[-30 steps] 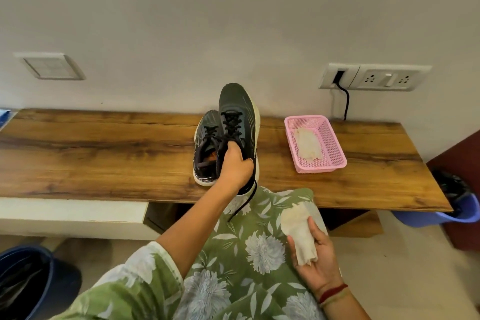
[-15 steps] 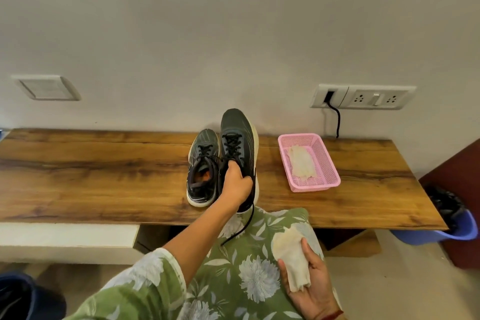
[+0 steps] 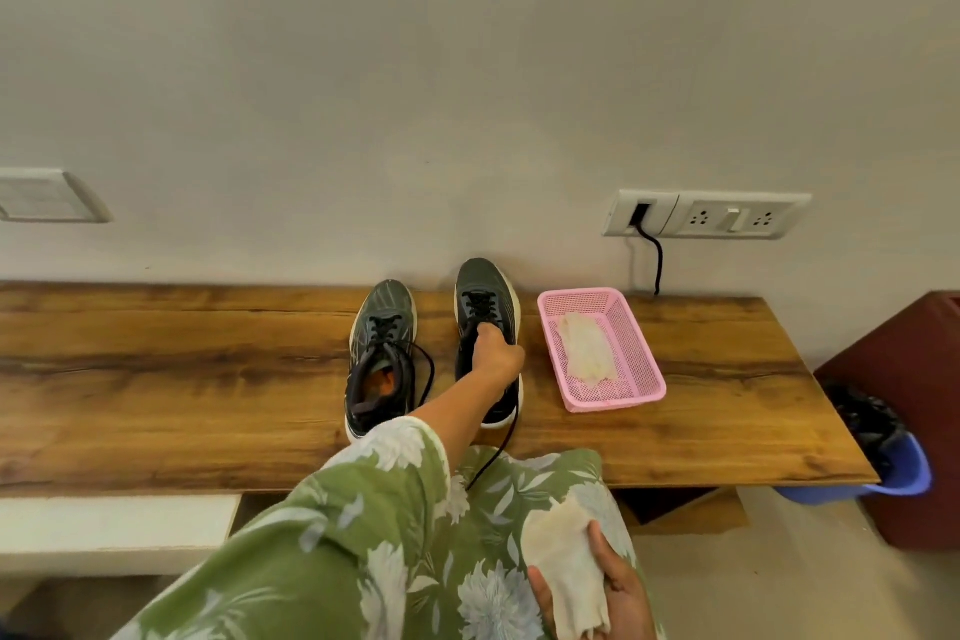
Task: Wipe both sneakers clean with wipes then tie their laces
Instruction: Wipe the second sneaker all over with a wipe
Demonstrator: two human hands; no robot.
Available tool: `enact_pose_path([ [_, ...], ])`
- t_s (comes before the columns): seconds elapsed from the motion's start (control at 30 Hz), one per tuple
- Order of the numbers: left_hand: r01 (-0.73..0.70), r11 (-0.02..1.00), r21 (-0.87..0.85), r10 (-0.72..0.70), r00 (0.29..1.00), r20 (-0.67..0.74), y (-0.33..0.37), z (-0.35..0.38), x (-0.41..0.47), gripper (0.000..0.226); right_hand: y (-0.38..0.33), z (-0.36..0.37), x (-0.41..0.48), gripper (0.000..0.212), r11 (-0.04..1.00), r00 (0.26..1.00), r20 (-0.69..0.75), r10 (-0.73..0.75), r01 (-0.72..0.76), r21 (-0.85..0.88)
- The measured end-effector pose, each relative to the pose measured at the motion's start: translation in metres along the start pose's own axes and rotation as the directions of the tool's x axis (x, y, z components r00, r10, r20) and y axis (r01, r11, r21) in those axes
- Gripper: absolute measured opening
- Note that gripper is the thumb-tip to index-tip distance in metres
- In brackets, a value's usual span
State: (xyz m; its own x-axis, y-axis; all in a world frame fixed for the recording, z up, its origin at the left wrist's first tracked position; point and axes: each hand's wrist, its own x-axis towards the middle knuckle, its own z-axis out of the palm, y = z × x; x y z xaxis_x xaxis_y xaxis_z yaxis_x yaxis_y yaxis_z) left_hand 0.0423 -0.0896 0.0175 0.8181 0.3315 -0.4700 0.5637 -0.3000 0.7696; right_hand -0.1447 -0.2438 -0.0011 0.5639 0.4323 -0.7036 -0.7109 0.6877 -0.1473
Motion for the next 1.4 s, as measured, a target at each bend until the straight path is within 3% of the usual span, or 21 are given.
enact_pose_path([
  [0.17, 0.073, 0.996, 0.052, -0.074, 0.997, 0.011, -0.015, 0.015, 0.014, 0.059, -0.004, -0.003, 0.003, 0.119, 0.999, 1.0, 0.012, 0.011, -0.011, 0.032],
  [0.37, 0.05, 0.989, 0.137, -0.054, 0.998, 0.029, -0.019, 0.022, 0.02, 0.06, -0.005, -0.002, 0.004, 0.119, 0.997, 0.998, 0.062, -0.013, 0.008, 0.08],
  [0.5, 0.087, 0.975, 0.205, -0.103, 0.992, 0.069, -0.016, 0.014, 0.016, 0.054, -0.002, -0.006, 0.005, 0.107, 0.996, 0.996, 0.08, -0.036, 0.03, 0.08],
  [0.6, -0.06, 0.971, 0.231, 0.037, 0.994, 0.102, -0.02, -0.005, -0.004, 0.043, -0.004, -0.009, 0.007, 0.097, 0.988, 0.985, 0.156, -0.076, 0.054, 0.141],
  [0.67, -0.232, 0.953, 0.195, 0.22, 0.972, 0.083, -0.034, -0.027, -0.025, 0.04, 0.003, 0.004, -0.001, 0.08, 0.991, 0.974, 0.179, -0.136, 0.134, 0.024],
  [0.7, -0.312, 0.934, 0.177, 0.306, 0.95, 0.06, -0.043, -0.043, -0.037, 0.038, 0.001, -0.013, 0.005, 0.065, 0.977, 0.973, 0.106, -0.204, 0.209, -0.041],
  [0.8, -0.492, 0.796, 0.353, 0.534, 0.845, -0.027, -0.074, -0.098, -0.056, 0.031, -0.002, -0.026, 0.011, 0.055, 0.987, 0.954, 0.257, -0.157, 0.156, 0.025],
  [0.87, -0.497, 0.672, 0.549, 0.58, 0.814, 0.028, -0.095, -0.129, -0.05, 0.034, 0.001, -0.009, 0.003, 0.062, 0.988, 0.959, 0.24, -0.154, 0.143, 0.062],
  [1.0, -0.365, 0.314, 0.877, 0.224, 0.926, 0.305, -0.122, -0.152, -0.024, 0.059, 0.009, 0.003, -0.009, 0.08, 0.983, 0.967, 0.175, -0.184, 0.178, 0.051],
  [1.13, -0.333, 0.134, 0.933, 0.229, 0.927, 0.297, -0.123, -0.14, -0.005, 0.057, 0.01, 0.002, -0.008, 0.079, 0.987, 0.981, 0.108, -0.161, 0.161, 0.007],
  [1.2, -0.318, 0.14, 0.938, 0.202, 0.936, 0.288, -0.119, -0.132, 0.001, 0.044, 0.009, 0.003, -0.01, 0.078, 0.986, 0.98, 0.105, -0.167, 0.167, 0.004],
  [1.3, -0.296, 0.272, 0.916, 0.126, 0.954, 0.271, -0.118, -0.127, 0.01, 0.027, 0.01, 0.005, -0.011, 0.076, 0.985, 0.981, 0.092, -0.169, 0.17, -0.006],
  [1.4, -0.291, 0.394, 0.872, 0.149, 0.956, 0.252, -0.115, -0.133, 0.016, 0.029, 0.011, 0.008, -0.014, 0.074, 0.985, 0.983, 0.076, -0.169, 0.171, -0.017],
])
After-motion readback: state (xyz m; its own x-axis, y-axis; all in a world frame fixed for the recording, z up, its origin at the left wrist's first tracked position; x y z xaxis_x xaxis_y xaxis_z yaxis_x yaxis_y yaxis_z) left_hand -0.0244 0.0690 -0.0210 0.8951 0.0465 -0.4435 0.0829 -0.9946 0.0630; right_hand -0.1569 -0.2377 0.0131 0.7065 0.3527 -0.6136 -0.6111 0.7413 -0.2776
